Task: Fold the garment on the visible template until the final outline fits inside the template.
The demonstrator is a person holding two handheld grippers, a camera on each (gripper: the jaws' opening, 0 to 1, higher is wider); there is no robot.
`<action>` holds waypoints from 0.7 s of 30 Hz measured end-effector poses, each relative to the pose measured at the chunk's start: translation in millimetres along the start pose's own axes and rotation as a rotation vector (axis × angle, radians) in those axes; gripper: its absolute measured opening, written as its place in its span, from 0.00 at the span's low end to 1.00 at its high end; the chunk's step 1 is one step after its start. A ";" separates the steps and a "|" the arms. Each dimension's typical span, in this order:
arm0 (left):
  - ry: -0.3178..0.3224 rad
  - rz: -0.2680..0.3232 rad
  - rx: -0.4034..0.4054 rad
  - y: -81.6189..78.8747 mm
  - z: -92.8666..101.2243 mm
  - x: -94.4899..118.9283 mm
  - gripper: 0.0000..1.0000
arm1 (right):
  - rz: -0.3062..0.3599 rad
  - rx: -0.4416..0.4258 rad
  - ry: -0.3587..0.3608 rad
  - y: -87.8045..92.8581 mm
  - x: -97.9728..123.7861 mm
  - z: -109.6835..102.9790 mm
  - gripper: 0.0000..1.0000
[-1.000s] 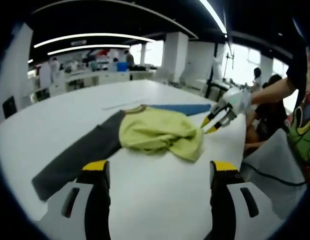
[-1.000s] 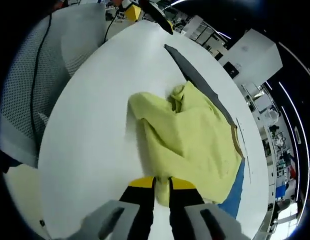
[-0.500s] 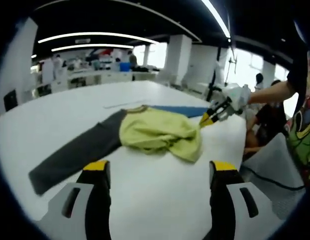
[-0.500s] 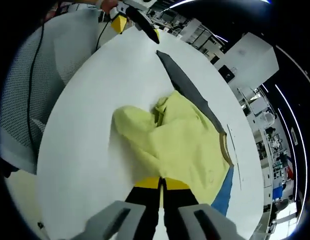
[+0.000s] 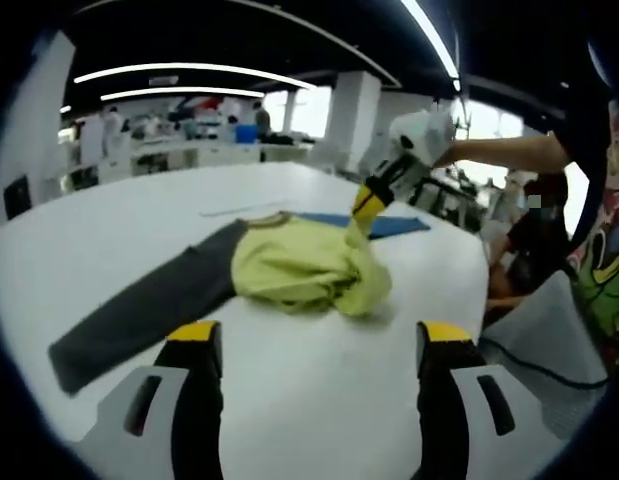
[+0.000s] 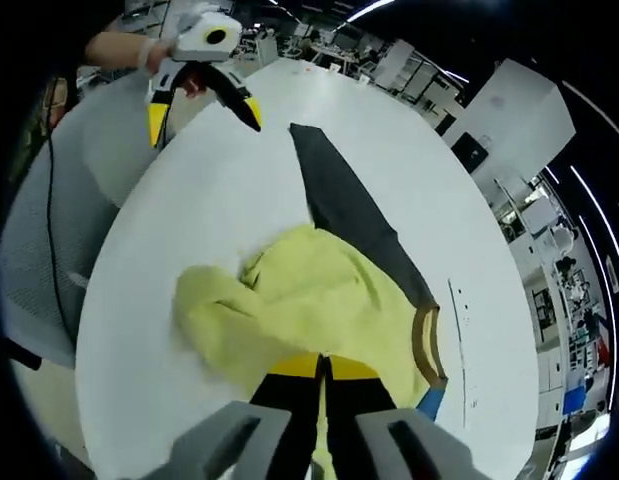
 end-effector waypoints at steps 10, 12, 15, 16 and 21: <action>-0.006 0.006 0.032 5.6 -3.6 -3.4 0.74 | -0.099 -0.038 -0.079 3.3 -52.6 21.6 0.00; -0.007 0.007 0.033 5.8 -4.3 -3.0 0.74 | -0.109 -0.050 -0.086 5.5 -58.8 22.2 0.00; -0.011 0.006 0.040 7.4 -6.0 -2.1 0.74 | -0.119 -0.058 -0.095 9.4 -66.9 23.0 0.00; -0.012 0.007 0.043 7.1 -5.7 -2.2 0.74 | -0.120 -0.062 -0.098 10.3 -68.3 23.1 0.00; -0.017 0.007 0.056 9.7 -6.7 -1.1 0.74 | -0.127 -0.079 -0.107 11.6 -72.8 22.5 0.00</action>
Point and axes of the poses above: the point that each gripper's makers call its tool centre point, and the gripper's own axes: x roughly backward along the fingers, z roughly to its right, y roughly out of its underside, the point moved 6 cm from there along x, roughly backward along the fingers, and after that the axes turned 5 degrees about -x, right-handed, at the moved point
